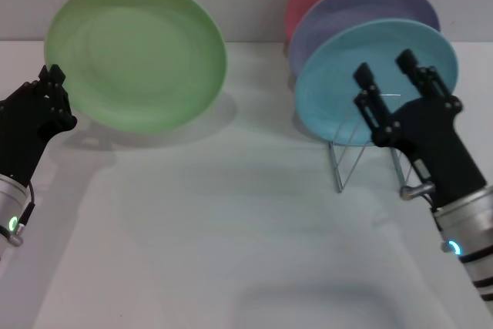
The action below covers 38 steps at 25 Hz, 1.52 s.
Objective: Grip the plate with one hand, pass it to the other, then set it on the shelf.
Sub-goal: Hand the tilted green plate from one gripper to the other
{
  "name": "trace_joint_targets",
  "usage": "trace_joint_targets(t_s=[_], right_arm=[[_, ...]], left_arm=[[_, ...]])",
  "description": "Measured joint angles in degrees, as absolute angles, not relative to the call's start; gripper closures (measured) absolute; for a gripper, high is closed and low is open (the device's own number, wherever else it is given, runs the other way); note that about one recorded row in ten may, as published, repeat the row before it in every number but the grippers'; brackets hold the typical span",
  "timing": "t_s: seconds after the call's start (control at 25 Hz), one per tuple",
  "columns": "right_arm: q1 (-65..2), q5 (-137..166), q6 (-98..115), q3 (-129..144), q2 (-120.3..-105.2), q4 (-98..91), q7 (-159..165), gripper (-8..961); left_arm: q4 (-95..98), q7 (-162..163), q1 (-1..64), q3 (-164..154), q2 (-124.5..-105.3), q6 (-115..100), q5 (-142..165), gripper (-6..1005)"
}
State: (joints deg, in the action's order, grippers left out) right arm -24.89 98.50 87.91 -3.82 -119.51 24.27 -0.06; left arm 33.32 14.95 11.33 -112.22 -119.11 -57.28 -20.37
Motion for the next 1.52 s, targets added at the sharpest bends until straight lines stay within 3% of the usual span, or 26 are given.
trace_joint_targets(t_s=[0.8, 1.52], right_arm=[[-29.99, 100.29, 76.69, -3.74, -119.84, 26.85, -0.11, 346], [-34.52, 107.22, 69.54, -5.07, -119.44, 23.64, 0.34, 354]], left_arm=[[34.42, 12.68, 10.88, -118.22, -119.09, -53.41, -29.75, 950], [38.84, -10.08, 11.15, -144.08, -119.18, -65.65, -69.58, 948]])
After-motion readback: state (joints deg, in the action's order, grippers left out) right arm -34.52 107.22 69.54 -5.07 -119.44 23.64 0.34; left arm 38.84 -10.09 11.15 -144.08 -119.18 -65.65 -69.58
